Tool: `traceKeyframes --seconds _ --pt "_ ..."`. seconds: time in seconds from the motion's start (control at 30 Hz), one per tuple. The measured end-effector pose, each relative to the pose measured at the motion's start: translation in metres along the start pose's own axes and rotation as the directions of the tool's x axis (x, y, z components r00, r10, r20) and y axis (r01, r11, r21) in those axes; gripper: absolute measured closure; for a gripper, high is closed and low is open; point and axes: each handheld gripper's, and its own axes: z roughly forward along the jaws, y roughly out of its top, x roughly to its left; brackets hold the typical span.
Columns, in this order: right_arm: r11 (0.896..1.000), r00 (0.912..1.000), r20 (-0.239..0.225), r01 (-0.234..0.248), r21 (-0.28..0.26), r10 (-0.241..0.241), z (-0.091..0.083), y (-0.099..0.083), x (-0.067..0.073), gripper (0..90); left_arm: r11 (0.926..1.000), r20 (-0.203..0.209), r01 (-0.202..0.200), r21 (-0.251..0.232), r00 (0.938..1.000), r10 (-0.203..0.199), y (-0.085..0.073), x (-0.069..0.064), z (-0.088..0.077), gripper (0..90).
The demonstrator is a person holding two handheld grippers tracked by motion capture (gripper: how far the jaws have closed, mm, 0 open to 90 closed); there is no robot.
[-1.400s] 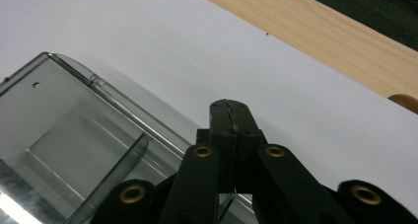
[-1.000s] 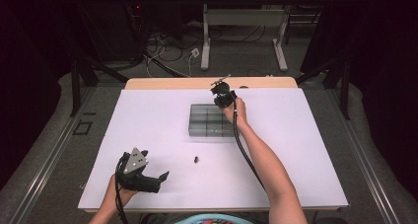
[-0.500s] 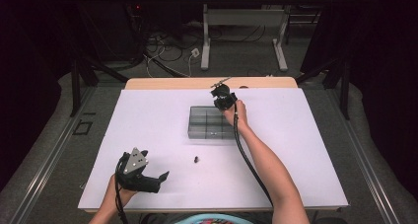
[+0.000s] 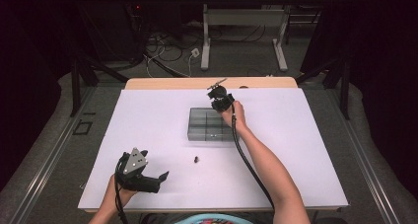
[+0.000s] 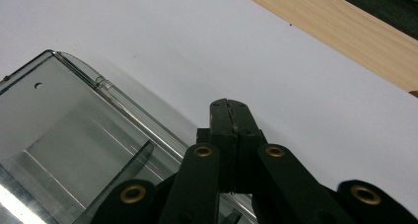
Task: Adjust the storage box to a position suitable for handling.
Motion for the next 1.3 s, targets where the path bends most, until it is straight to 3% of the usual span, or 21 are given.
traceKeyframes --seconds 0.07,0.13,0.17,0.3,0.33,0.37,0.4,0.53,0.6,0.7,0.83,1.03,1.3 --pt "1.000 1.0000 -0.003 -0.003 0.003 0.003 -0.001 -0.001 0.001 90.0 1.0000 0.001 0.000 -0.001 1.0000 0.000 0.000 0.000 0.000 0.0" --pt "0.999 0.9999 -0.011 -0.003 -0.035 0.002 0.000 -0.002 0.002 90.0 1.0000 0.001 -0.005 0.003 1.0000 0.005 0.000 0.000 0.000 0.0" --pt "1.000 1.0000 -0.003 0.003 0.003 -0.003 -0.002 -0.002 0.002 90.0 1.0000 0.002 -0.006 0.006 1.0000 0.006 0.000 0.000 0.000 0.0" --pt "1.000 0.9999 -0.011 0.004 0.001 -0.004 -0.005 -0.004 0.004 90.0 1.0000 0.002 0.000 0.006 1.0000 0.000 0.000 0.000 0.000 0.0" --pt "0.999 0.9999 -0.008 0.011 0.034 -0.011 -0.007 -0.004 0.004 90.0 1.0000 0.002 -0.003 0.007 1.0000 0.003 0.000 0.000 0.000 0.0" --pt "0.999 0.9997 -0.023 -0.002 -0.040 0.001 -0.003 -0.006 0.005 90.0 1.0000 0.004 -0.004 0.008 1.0000 0.003 0.000 0.000 0.000 0.0" --pt "1.000 0.9999 -0.011 0.006 0.007 -0.006 -0.006 -0.005 0.006 90.0 1.0000 0.004 -0.004 0.007 1.0000 0.003 0.000 0.000 0.000 0.0" --pt "1.000 0.9997 -0.014 0.022 0.004 -0.022 -0.008 -0.007 0.008 90.0 1.0000 0.002 -0.004 0.008 1.0000 0.004 0.000 0.000 0.000 0.0" --pt "0.999 0.9996 -0.012 0.027 0.035 -0.027 -0.011 -0.007 0.008 90.0 1.0000 0.004 -0.004 0.007 1.0000 0.004 0.000 0.000 0.000 0.0" --pt "1.000 0.9998 -0.019 0.010 0.017 -0.009 -0.011 -0.009 0.011 90.0 1.0000 0.005 -0.004 0.007 1.0000 0.004 0.000 0.000 0.000 0.0" --pt "0.999 0.9994 -0.018 0.031 0.008 -0.031 -0.012 -0.010 0.011 90.0 1.0000 0.002 -0.003 0.008 1.0000 0.003 0.000 0.000 0.000 0.0" --pt "0.999 0.9991 -0.022 0.036 0.026 -0.036 -0.015 -0.012 0.014 90.0 1.0000 0.002 -0.005 0.008 1.0000 0.005 0.001 0.000 0.000 0.0" --pt "0.999 0.9990 -0.030 0.035 0.009 -0.034 -0.016 -0.015 0.016 90.0 1.0000 -0.001 0.000 0.002 1.0000 0.000 0.000 0.000 0.001 0.0"
